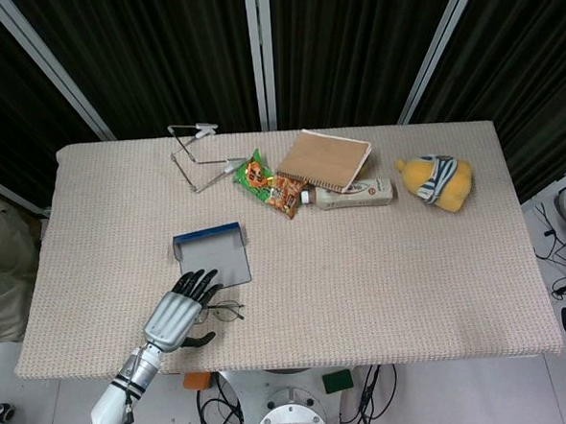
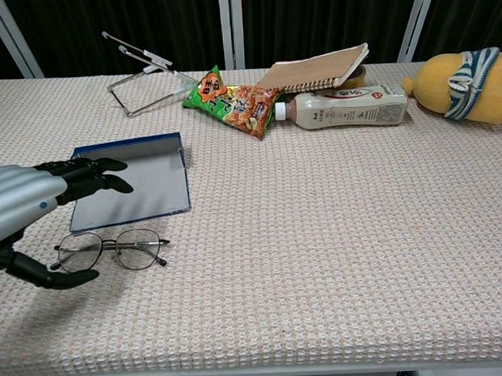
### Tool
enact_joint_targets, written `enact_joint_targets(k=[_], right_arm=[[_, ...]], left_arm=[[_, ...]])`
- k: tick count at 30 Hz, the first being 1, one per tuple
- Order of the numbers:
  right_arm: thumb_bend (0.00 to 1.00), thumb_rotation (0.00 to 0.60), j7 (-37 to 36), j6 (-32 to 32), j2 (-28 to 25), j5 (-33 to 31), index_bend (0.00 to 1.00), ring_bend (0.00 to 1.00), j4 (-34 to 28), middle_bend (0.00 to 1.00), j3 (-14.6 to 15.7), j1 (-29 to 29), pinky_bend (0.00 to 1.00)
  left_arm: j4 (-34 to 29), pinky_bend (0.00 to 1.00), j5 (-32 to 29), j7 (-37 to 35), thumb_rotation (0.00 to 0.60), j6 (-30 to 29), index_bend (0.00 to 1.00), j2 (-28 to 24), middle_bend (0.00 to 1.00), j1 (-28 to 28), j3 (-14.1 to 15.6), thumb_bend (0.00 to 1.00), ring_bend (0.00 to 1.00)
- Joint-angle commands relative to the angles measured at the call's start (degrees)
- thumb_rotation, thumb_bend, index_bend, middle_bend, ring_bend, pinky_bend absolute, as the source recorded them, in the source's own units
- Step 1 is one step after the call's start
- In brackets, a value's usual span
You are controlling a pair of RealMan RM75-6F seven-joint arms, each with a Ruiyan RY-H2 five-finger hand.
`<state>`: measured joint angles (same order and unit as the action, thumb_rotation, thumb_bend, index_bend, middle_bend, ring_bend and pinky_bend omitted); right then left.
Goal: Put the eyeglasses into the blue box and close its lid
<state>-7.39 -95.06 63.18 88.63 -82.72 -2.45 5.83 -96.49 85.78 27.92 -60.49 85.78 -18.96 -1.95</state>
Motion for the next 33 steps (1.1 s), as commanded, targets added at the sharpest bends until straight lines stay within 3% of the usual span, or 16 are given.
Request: enact_joint_targets(k=[1, 16, 26, 33], right_arm=[[0.44, 0.600, 0.0, 0.2, 0.1, 0.1, 0.00, 0.00, 0.2, 0.00, 0.0, -0.1, 0.00], [0.44, 0.600, -2.4, 1.0, 0.9, -0.8, 0.00, 0.00, 3.1, 0.00, 0.1, 0.0, 0.00], [0.44, 0.600, -2.5, 1.7, 1.2, -1.1, 0.00, 0.00, 3.7, 0.00, 0.0, -0.2, 0.00], [0.44, 0.600, -2.1, 2.1, 1.4, -1.2, 0.00, 0.00, 3.7, 0.00, 0.0, -0.3, 0.00]], left_arm=[[1.3, 0.11, -1.6, 0.4, 0.441, 0.8, 0.16, 1.1, 0.01, -0.9, -0.5, 0.19, 0.00], [4.5, 0.11, -6.3, 0.9, 0.443, 1.0, 0.37, 4.8, 0.02, -3.5, -1.0, 0.31, 0.00], [4.9, 0.11, -8.3, 2.8, 0.562, -0.2, 0.46, 5.5, 0.02, -4.4, -0.8, 0.33, 0.00], [4.7, 0.11, -9.1, 3.2, 0.581, -0.6, 0.51, 5.3, 0.02, -5.0, -0.4, 0.34, 0.00]])
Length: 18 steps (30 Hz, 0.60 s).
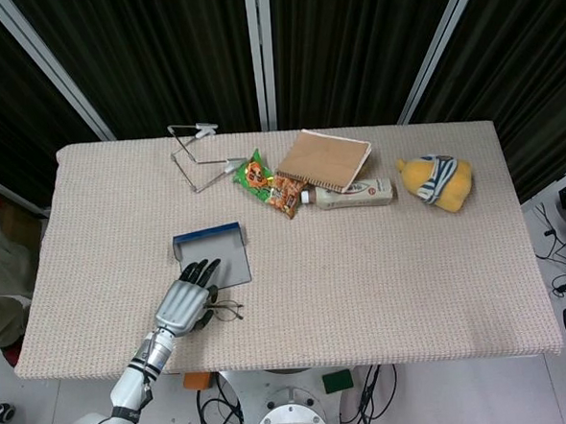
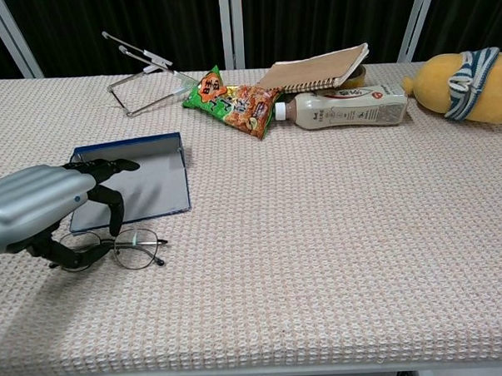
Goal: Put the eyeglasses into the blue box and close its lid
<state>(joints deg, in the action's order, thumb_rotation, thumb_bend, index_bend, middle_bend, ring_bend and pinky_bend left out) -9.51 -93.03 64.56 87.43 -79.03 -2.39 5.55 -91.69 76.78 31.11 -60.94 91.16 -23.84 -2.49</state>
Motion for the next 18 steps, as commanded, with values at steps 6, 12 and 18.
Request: enact_joint_targets(k=[6, 12, 18], right_arm=[[0.44, 0.600, 0.3, 0.3, 0.0, 0.1, 0.00, 0.00, -0.2, 0.00, 0.1, -0.1, 0.00], [0.45, 0.600, 0.2, 0.2, 0.0, 0.0, 0.00, 0.00, 0.0, 0.00, 0.1, 0.0, 0.00], [0.45, 0.600, 0.0, 0.2, 0.0, 0.1, 0.00, 0.00, 0.0, 0.00, 0.0, -0.1, 0.00]], left_arm=[[0.2, 0.11, -1.3, 0.2, 0.600, 0.0, 0.55, 0.1, 0.02, -0.6, 0.3, 0.36, 0.00], [-0.1, 0.11, -2.7, 1.3, 0.600, 0.0, 0.57, 0.1, 0.03, -1.0, 0.5, 0.36, 0.00], [-1.1, 0.11, -2.1, 1.1, 0.600, -1.3, 0.60, -0.4, 0.04, -1.3, 0.5, 0.36, 0.00]])
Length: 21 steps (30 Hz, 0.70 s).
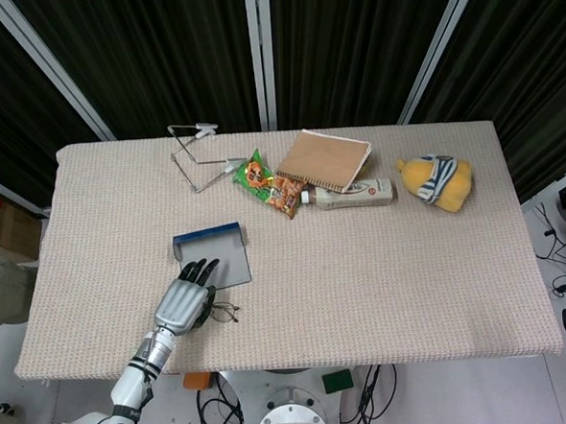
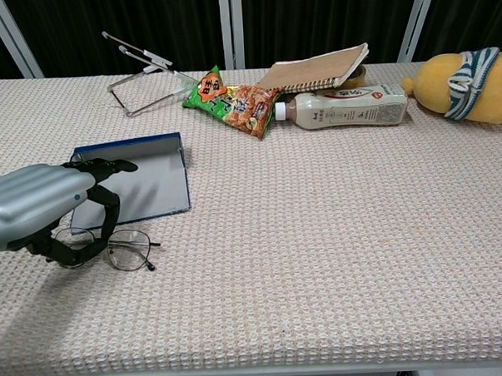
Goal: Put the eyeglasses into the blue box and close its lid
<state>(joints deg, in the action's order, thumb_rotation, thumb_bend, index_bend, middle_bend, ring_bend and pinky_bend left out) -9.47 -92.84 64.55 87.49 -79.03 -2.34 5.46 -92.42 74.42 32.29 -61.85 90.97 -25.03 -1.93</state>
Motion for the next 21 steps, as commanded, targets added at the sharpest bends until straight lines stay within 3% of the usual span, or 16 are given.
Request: enact_joint_targets(k=[1, 8, 16, 21], right_arm=[[0.44, 0.600, 0.0, 0.0, 0.0, 0.0, 0.00, 0.00, 0.0, 0.00, 0.0, 0.0, 0.00], [0.45, 0.600, 0.3, -0.1, 0.1, 0.0, 0.00, 0.00, -0.1, 0.00, -0.2, -0.1, 0.00], [0.45, 0.600, 0.5, 0.1, 0.1, 0.0, 0.00, 0.00, -0.2, 0.00, -0.2, -0.2, 0.00], [0.45, 0.600, -0.2, 0.7, 0.0, -0.9, 0.00, 0.00, 0.4, 0.00, -0.3, -0.1, 0.00]], left_arm=[[-0.6, 0.11, 0.4, -0.1, 0.600, -0.6, 0.60, -0.4, 0.04, -0.2, -0.1, 0.36, 0.00], [0.0, 0.12, 1.3, -0.7, 0.600, -3.1, 0.62, 0.6, 0.04, -2.1, -3.9, 0.36, 0.00], [9.0, 0.12, -11.5, 8.7, 0.600, -1.8, 0.61, 8.3, 0.00, -6.5, -10.8, 0.36, 0.00], [12.1, 0.11, -13.5, 11.0, 0.600, -4.1, 0.61, 11.1, 0.00, -7.8, -11.9, 0.36, 0.00]])
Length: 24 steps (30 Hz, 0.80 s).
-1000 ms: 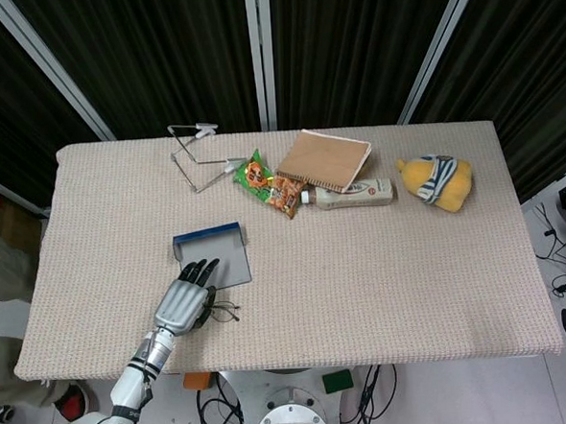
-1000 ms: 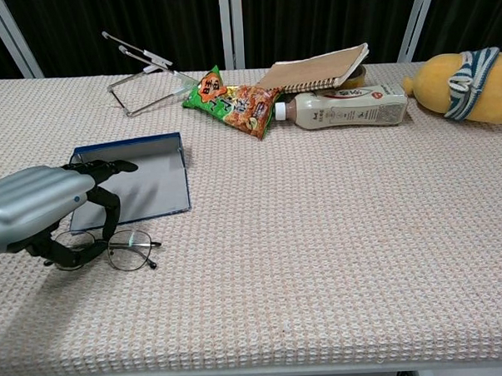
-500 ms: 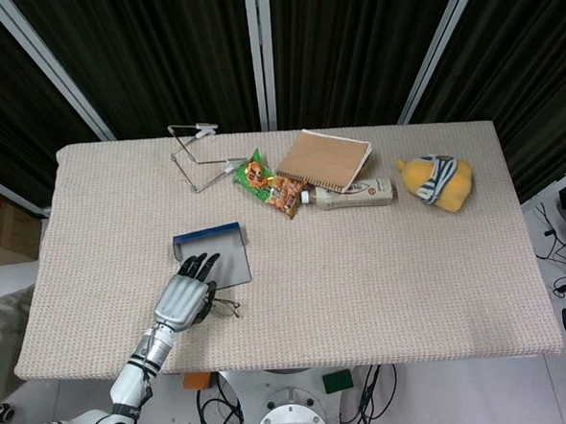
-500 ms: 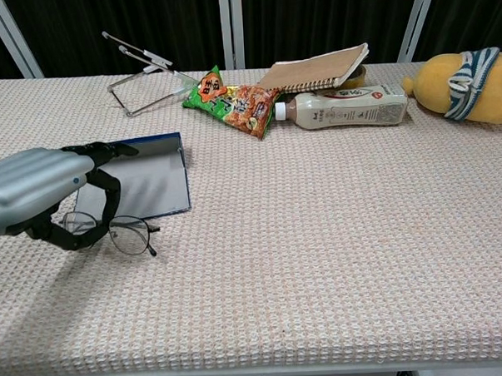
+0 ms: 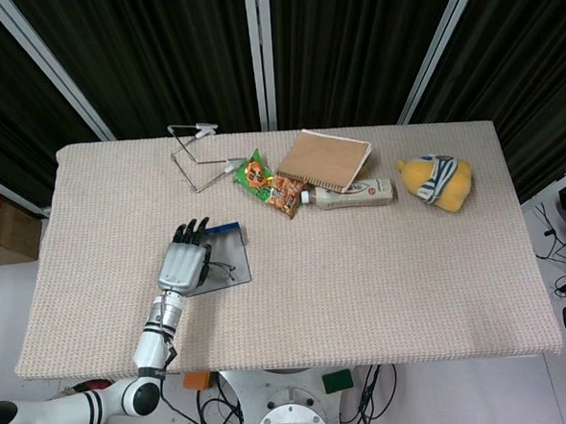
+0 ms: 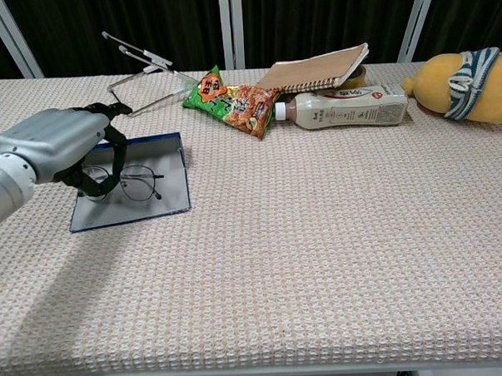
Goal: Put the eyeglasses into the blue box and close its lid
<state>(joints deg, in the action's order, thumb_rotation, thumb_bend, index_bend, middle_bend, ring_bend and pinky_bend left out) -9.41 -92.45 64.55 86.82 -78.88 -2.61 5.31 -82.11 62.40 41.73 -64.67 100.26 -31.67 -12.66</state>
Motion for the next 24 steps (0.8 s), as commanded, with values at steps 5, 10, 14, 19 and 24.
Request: enact_joint_targets(k=[5, 10, 14, 19, 24], right_arm=[[0.45, 0.600, -0.7, 1.2, 0.5, -0.4, 0.00, 0.00, 1.1, 0.00, 0.1, -0.3, 0.00], [0.45, 0.600, -1.1, 1.6, 1.0, -0.7, 0.00, 0.00, 1.9, 0.00, 0.2, -0.3, 0.00], [0.45, 0.600, -1.5, 1.9, 0.9, -1.0, 0.00, 0.00, 2.3, 0.00, 0.0, -0.4, 0.00], [0.45, 0.600, -1.7, 1.9, 0.9, -1.0, 0.00, 0.00, 2.4, 0.00, 0.1, -0.3, 0.00], [0.45, 0.600, -1.8, 2.3, 1.0, -1.2, 0.00, 0.00, 2.6, 0.00, 0.1, -0.3, 0.00]], left_arm=[[3.9, 0.11, -6.9, 6.7, 0.600, -3.1, 0.61, 4.7, 0.00, -2.5, -3.1, 0.36, 0.00], [5.5, 0.11, -10.8, 8.3, 0.600, -4.0, 0.61, 7.3, 0.00, -4.3, -5.3, 0.37, 0.00], [7.5, 0.11, -12.9, 8.6, 0.600, -4.5, 0.61, 8.9, 0.00, -5.6, -6.7, 0.37, 0.00], [9.2, 0.11, -15.4, 10.0, 0.600, -5.6, 0.61, 10.4, 0.00, -7.0, -7.9, 0.37, 0.00], [9.7, 0.11, -15.3, 9.4, 0.600, -6.4, 0.52, 10.8, 0.00, -7.4, -7.5, 0.37, 0.00]])
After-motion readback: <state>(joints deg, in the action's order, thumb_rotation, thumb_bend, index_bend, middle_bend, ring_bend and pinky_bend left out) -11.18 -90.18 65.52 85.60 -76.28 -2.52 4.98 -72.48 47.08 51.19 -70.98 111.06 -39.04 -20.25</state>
